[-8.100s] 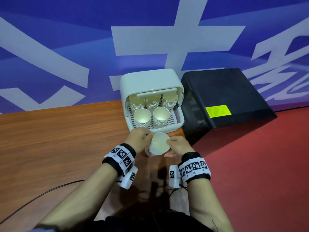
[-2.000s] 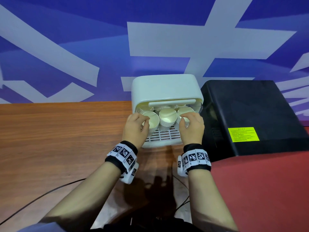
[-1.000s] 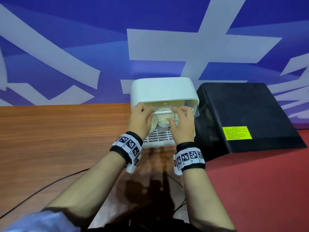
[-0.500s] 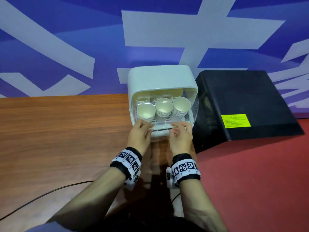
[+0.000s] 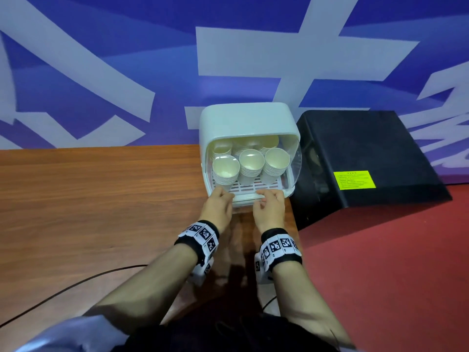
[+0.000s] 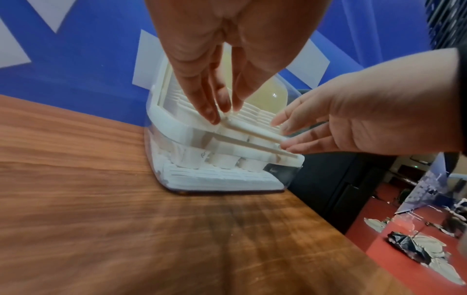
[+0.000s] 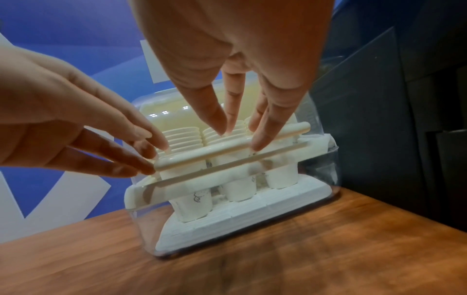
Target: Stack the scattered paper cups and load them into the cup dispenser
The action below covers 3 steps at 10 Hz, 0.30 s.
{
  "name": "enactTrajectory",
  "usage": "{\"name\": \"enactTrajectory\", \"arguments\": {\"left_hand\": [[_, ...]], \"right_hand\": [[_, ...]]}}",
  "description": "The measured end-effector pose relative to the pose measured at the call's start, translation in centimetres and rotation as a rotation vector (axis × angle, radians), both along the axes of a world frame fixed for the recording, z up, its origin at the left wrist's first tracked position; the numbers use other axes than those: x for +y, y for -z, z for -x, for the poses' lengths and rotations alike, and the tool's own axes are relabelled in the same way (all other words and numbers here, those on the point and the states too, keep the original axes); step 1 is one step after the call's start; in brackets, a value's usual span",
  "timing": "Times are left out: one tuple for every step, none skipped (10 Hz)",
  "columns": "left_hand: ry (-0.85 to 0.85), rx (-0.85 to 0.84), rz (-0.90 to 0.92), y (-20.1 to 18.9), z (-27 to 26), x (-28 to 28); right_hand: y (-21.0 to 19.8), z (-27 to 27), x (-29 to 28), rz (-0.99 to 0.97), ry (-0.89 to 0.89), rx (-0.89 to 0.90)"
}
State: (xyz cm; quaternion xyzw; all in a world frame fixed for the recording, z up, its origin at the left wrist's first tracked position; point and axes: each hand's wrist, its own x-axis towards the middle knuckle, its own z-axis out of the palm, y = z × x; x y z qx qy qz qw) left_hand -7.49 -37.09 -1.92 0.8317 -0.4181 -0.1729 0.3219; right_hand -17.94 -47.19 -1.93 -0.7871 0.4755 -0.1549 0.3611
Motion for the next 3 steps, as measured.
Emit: {"name": "enactTrajectory", "arguments": {"left_hand": [[0.002, 0.051, -0.006, -0.8, -0.4, 0.4], [0.008, 0.075, -0.037, -1.9, -1.7, 1.0], [-0.006, 0.091, -0.033, -3.2, -3.3, 2.0]], "right_hand": [[-0.9, -0.2, 0.7, -0.009, -0.031, 0.026], [-1.9, -1.2, 1.3, 0.021, -0.073, 0.006], [-2.7, -2.7, 2.1, 0.065, -0.078, -0.015]]}}
